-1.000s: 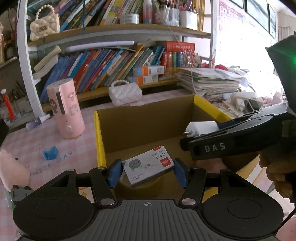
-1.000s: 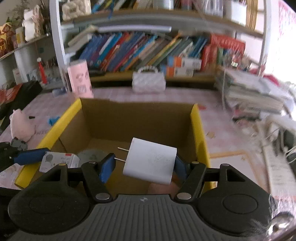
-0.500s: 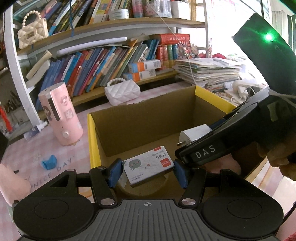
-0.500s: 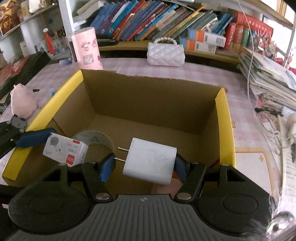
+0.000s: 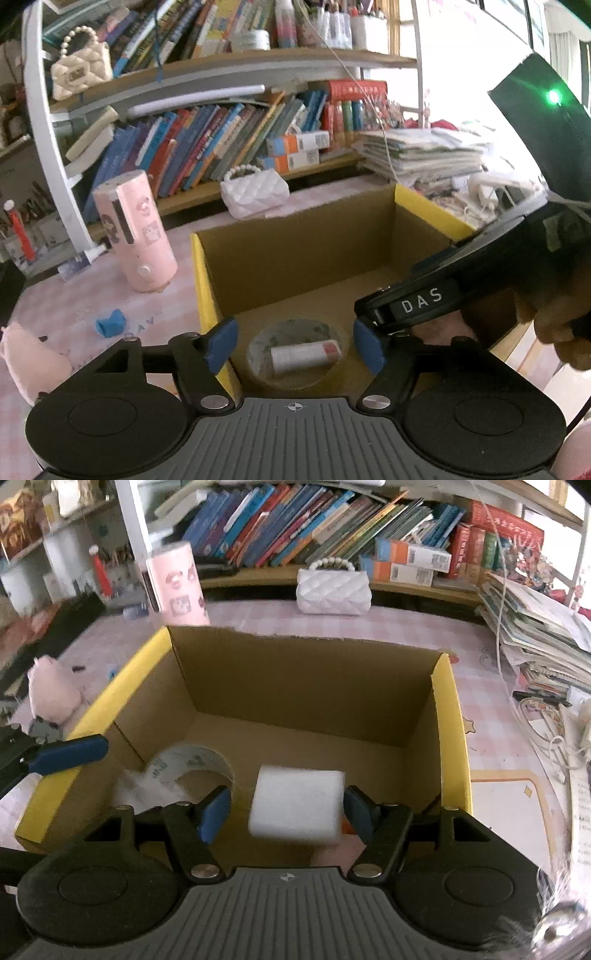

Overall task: Organize objects
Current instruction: 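Lower the small box with the left tool while the right tool lowers the charger into the yellow box, then open both tools, withdraw from the yellow box and move toward the toy car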

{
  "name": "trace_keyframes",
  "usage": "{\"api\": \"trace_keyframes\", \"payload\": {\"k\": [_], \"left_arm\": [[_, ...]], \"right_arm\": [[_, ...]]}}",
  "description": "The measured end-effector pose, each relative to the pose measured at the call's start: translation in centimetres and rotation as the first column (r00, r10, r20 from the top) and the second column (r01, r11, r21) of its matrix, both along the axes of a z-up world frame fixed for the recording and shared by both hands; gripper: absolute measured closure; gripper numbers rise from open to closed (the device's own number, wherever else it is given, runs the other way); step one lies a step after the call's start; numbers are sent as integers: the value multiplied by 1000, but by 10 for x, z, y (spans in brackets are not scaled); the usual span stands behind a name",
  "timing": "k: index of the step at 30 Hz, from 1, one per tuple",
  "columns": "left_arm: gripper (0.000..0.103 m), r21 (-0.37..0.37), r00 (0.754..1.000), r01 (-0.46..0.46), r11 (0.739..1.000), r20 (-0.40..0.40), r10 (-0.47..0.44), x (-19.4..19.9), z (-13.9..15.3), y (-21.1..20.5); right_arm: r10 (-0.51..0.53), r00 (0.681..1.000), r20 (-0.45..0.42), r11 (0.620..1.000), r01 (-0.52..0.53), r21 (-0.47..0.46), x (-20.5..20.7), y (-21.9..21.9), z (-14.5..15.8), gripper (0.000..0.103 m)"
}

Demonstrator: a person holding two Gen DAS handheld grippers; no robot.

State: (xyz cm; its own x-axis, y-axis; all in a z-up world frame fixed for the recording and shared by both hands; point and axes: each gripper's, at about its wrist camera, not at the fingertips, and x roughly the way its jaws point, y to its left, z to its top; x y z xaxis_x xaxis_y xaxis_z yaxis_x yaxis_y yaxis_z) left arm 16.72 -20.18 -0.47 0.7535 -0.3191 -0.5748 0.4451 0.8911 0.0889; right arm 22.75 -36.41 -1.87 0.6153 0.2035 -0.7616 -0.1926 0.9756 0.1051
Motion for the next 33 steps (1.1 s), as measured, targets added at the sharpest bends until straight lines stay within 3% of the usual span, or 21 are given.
{"api": "trace_keyframes", "payload": {"k": [9,16,19,24,33], "left_arm": [[19,-85,996,-5,996,90,13,-32,25,22],[16,-150,989,-28,988,137,49,-61,34,49],[16,-167,989,-43,985,135,66,-70,34,63],[16,-179,991,-57,982,107,77,-84,31,86],[12,-156,995,-95,983,7,97,-113,11,129]], "right_arm": [[-122,982,144,992,118,39,-37,3,28,32],[-281,903,324,958,282,47,-94,7,45,30],[-348,865,361,933,357,46,-118,8,45,29],[-434,834,342,894,447,45,-151,16,38,29],[-433,869,239,892,451,-25,-193,67,13,29]]}}
